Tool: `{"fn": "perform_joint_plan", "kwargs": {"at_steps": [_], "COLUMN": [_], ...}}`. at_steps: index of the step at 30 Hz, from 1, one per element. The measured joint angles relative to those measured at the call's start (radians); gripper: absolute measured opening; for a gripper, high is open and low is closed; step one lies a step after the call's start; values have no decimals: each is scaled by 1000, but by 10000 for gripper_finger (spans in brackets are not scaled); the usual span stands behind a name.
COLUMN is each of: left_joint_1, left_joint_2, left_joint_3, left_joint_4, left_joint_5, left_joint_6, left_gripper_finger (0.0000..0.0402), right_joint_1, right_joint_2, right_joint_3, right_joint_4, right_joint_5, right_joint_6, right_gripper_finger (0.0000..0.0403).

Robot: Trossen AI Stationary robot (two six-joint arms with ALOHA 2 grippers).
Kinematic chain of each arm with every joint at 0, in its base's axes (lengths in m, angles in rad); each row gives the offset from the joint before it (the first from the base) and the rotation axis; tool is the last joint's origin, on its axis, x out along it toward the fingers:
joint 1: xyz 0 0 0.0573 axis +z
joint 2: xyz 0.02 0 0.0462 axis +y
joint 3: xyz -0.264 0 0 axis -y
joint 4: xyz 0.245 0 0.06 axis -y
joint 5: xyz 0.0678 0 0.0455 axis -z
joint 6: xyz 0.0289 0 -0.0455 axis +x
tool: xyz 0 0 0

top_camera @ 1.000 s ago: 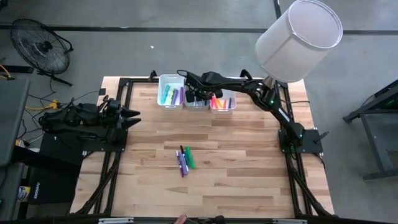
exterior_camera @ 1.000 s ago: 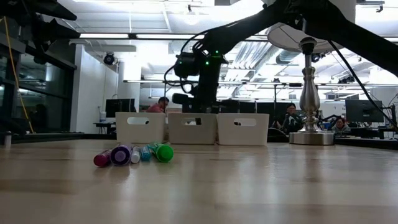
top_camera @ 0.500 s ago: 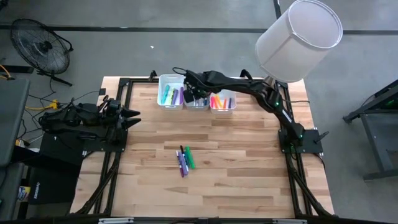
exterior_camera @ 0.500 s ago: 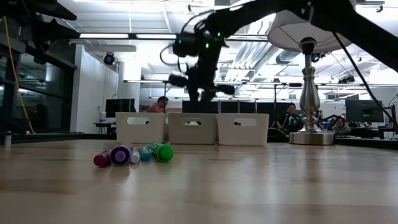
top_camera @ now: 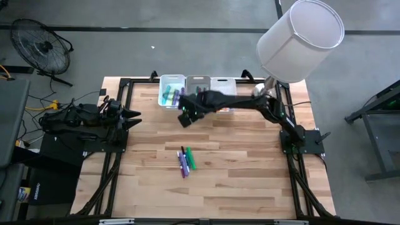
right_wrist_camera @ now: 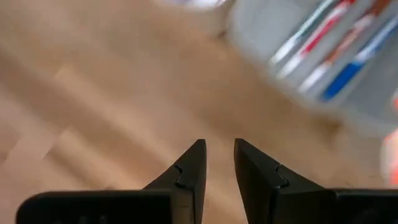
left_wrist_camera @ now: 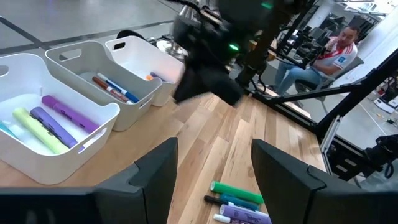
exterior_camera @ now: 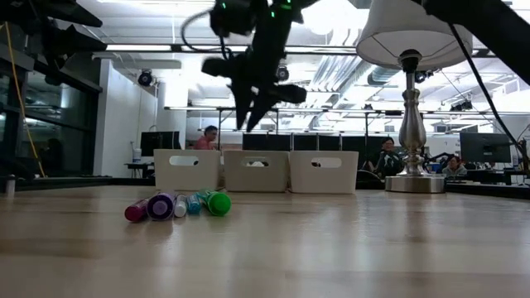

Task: Pick & Place Markers
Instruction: Put the green highlighter pen into the left white bin

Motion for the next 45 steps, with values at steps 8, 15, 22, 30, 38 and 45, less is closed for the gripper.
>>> {"fn": "perform_joint_plan", "kwargs": {"at_steps": [8, 15, 22, 30, 38, 45], "left_joint_1": [0, 0, 0, 0, 0, 0], "left_joint_2": [0, 0, 0, 0, 0, 0], "left_joint_3": [0, 0, 0, 0, 0, 0], "left_joint_4": [-1, -1, -1, -1, -1, -1], "left_joint_5": [0, 0, 0, 0, 0, 0], "left_joint_6": [0, 0, 0, 0, 0, 0], "left_gripper_finger": [202, 202, 202, 202, 202, 202], "right_joint_1": [151, 241, 290, 311, 331, 341], "right_joint_2": [0, 3, 15, 87, 150, 184], "right_joint_3": [-5, -5, -5, -5, -5, -5], "right_joint_4": [-17, -92, -85, 29, 76, 63], "right_joint_5": [-1, 31, 38, -58, -119, -115], "right_joint_6": [151, 278, 302, 328, 377, 391], "right_gripper_finger": [71, 77, 137, 181, 178, 177]}}
